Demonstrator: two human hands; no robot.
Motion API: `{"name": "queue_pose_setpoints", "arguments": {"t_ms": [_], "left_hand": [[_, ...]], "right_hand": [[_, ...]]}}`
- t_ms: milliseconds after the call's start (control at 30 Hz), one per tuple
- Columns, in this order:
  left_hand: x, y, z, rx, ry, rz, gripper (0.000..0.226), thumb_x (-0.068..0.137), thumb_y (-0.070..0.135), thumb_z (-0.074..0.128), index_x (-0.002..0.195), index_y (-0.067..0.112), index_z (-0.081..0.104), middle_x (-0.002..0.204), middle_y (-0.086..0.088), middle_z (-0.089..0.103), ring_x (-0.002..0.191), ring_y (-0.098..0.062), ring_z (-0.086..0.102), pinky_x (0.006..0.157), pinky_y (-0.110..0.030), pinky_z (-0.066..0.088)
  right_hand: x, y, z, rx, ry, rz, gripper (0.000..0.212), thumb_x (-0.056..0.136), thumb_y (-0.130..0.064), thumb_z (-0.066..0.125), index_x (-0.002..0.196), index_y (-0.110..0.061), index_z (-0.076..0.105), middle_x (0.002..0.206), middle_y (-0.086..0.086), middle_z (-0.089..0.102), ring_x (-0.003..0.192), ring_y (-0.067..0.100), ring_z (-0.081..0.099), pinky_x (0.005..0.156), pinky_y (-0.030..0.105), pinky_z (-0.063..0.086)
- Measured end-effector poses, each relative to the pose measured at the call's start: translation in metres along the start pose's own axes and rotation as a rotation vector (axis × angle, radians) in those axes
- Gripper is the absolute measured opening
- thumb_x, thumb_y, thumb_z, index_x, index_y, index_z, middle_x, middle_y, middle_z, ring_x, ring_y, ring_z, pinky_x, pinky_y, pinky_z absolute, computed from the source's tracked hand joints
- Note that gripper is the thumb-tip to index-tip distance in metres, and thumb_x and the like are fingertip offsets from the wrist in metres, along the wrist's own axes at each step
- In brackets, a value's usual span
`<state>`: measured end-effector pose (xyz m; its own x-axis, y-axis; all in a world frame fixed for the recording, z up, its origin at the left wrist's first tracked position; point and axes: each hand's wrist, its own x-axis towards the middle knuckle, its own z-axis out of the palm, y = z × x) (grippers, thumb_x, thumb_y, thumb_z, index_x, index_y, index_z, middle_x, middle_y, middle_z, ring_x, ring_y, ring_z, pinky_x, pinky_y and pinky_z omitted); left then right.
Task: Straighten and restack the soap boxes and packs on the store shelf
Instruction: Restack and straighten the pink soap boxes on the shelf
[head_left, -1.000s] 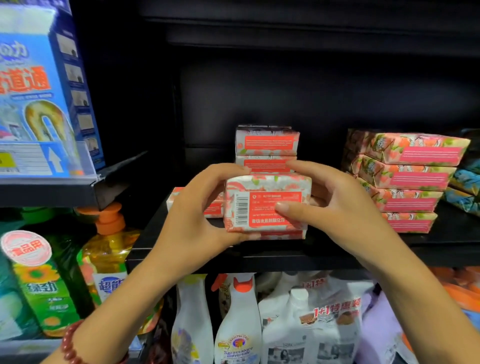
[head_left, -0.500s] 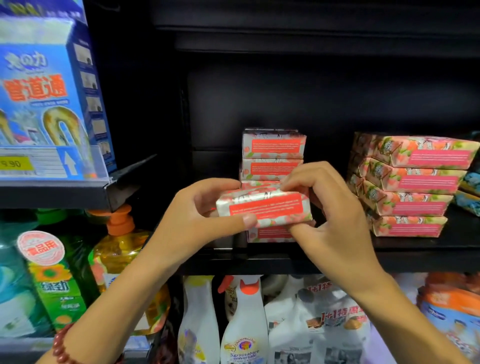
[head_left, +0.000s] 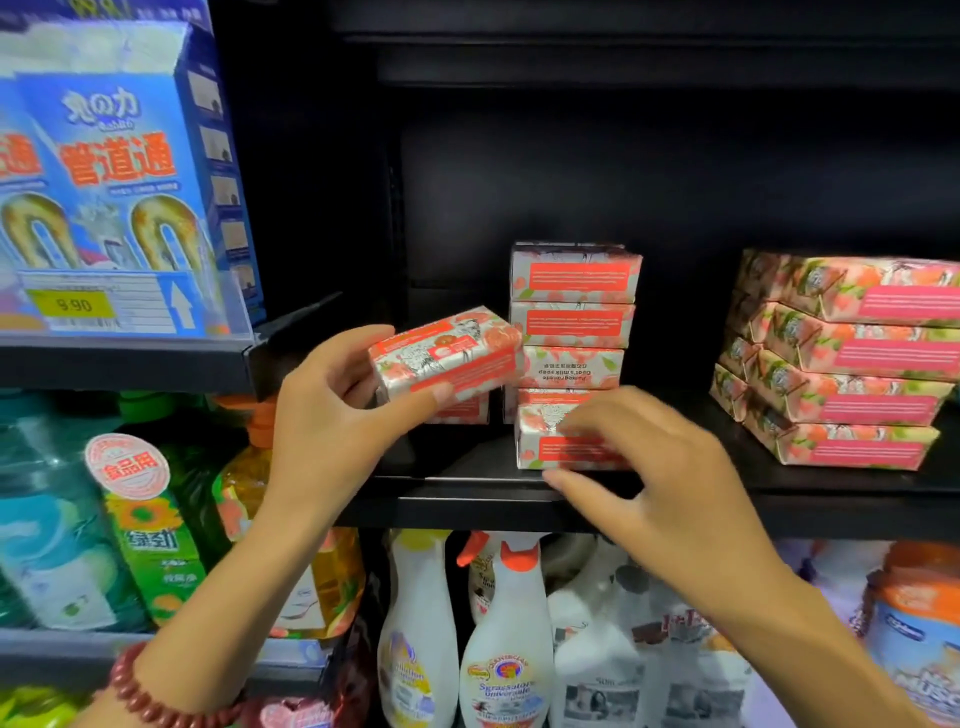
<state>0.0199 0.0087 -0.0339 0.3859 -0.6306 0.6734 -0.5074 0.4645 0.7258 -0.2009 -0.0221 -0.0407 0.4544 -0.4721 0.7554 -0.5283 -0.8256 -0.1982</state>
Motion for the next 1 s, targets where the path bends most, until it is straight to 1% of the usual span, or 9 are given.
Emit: {"name": "queue_pose_setpoints", "arguments": {"t_ms": [100, 167, 367, 433, 533, 733, 833, 933, 1000], "left_hand": [[0.003, -0.006, 0.003, 0.098, 0.014, 0.033, 0.073, 0.057, 0.052, 0.071, 0.121, 0.025, 0.053, 0.110, 0.017, 0.059, 0.103, 0.006, 0.057, 0.079, -0.003, 0.045], [0.005, -0.012, 0.004, 0.165, 0.023, 0.033, 0.073, 0.060, 0.052, 0.071, 0.124, 0.022, 0.053, 0.113, 0.013, 0.058, 0.103, 0.000, 0.058, 0.078, -0.006, 0.047], [0.017, -0.023, 0.004, 0.349, -0.023, 0.020, 0.060, 0.073, 0.038, 0.075, 0.125, 0.016, 0.053, 0.116, 0.005, 0.058, 0.104, -0.008, 0.056, 0.077, -0.011, 0.043], [0.020, -0.022, 0.004, 0.380, -0.035, 0.034, 0.057, 0.074, 0.037, 0.074, 0.124, 0.015, 0.057, 0.122, 0.001, 0.059, 0.110, -0.012, 0.056, 0.085, -0.018, 0.046], [0.020, -0.019, 0.004, 0.491, -0.024, 0.094, 0.052, 0.078, 0.035, 0.070, 0.125, 0.016, 0.060, 0.133, -0.001, 0.054, 0.124, -0.014, 0.047, 0.098, -0.024, 0.036], [0.026, -0.021, 0.003, 0.595, -0.024, 0.203, 0.033, 0.080, 0.015, 0.072, 0.113, 0.009, 0.067, 0.115, -0.004, 0.064, 0.108, -0.016, 0.056, 0.093, -0.024, 0.039], [0.029, -0.024, 0.004, 0.576, -0.034, 0.202, 0.031, 0.082, 0.006, 0.070, 0.113, 0.009, 0.067, 0.115, -0.004, 0.065, 0.108, -0.013, 0.056, 0.092, -0.017, 0.038], [0.027, -0.024, 0.004, 0.531, -0.036, 0.193, 0.032, 0.084, 0.003, 0.067, 0.115, 0.011, 0.067, 0.116, -0.003, 0.066, 0.105, -0.003, 0.050, 0.085, 0.000, 0.032], [0.027, -0.022, 0.003, 0.527, -0.046, 0.163, 0.035, 0.085, 0.002, 0.066, 0.118, 0.012, 0.065, 0.123, -0.003, 0.063, 0.111, -0.002, 0.047, 0.091, -0.003, 0.032]], "right_hand": [[-0.007, -0.004, 0.012, -0.205, -0.083, -0.081, 0.024, 0.070, -0.031, 0.080, 0.083, -0.018, 0.065, 0.080, -0.006, 0.062, 0.072, 0.016, 0.060, 0.052, 0.026, 0.047], [-0.010, -0.007, 0.019, -0.296, -0.102, -0.123, 0.026, 0.064, -0.032, 0.084, 0.078, -0.017, 0.067, 0.075, -0.006, 0.063, 0.067, 0.016, 0.061, 0.046, 0.025, 0.045], [-0.013, -0.003, 0.025, -0.304, -0.094, -0.128, 0.025, 0.062, -0.026, 0.086, 0.079, -0.016, 0.070, 0.078, -0.003, 0.065, 0.070, 0.018, 0.063, 0.048, 0.025, 0.047], [-0.013, -0.003, 0.026, -0.305, -0.091, -0.124, 0.026, 0.061, -0.026, 0.086, 0.079, -0.016, 0.070, 0.077, -0.003, 0.065, 0.070, 0.017, 0.062, 0.048, 0.025, 0.047], [-0.014, -0.004, 0.026, -0.311, -0.079, -0.115, 0.026, 0.060, -0.026, 0.087, 0.077, -0.016, 0.070, 0.075, -0.004, 0.063, 0.067, 0.017, 0.062, 0.047, 0.024, 0.047], [-0.013, -0.004, 0.027, -0.314, -0.067, -0.120, 0.028, 0.058, -0.025, 0.088, 0.077, -0.016, 0.071, 0.074, -0.003, 0.064, 0.066, 0.017, 0.062, 0.049, 0.023, 0.047], [-0.013, -0.004, 0.027, -0.308, -0.068, -0.123, 0.027, 0.057, -0.026, 0.088, 0.076, -0.016, 0.071, 0.074, -0.004, 0.064, 0.066, 0.016, 0.062, 0.049, 0.021, 0.047], [-0.014, -0.004, 0.027, -0.294, -0.082, -0.123, 0.026, 0.059, -0.026, 0.087, 0.075, -0.016, 0.070, 0.073, -0.004, 0.063, 0.066, 0.016, 0.061, 0.048, 0.023, 0.047], [-0.015, -0.003, 0.027, -0.286, -0.100, -0.119, 0.024, 0.061, -0.025, 0.086, 0.076, -0.016, 0.070, 0.073, -0.004, 0.063, 0.067, 0.017, 0.061, 0.048, 0.024, 0.047]]}}
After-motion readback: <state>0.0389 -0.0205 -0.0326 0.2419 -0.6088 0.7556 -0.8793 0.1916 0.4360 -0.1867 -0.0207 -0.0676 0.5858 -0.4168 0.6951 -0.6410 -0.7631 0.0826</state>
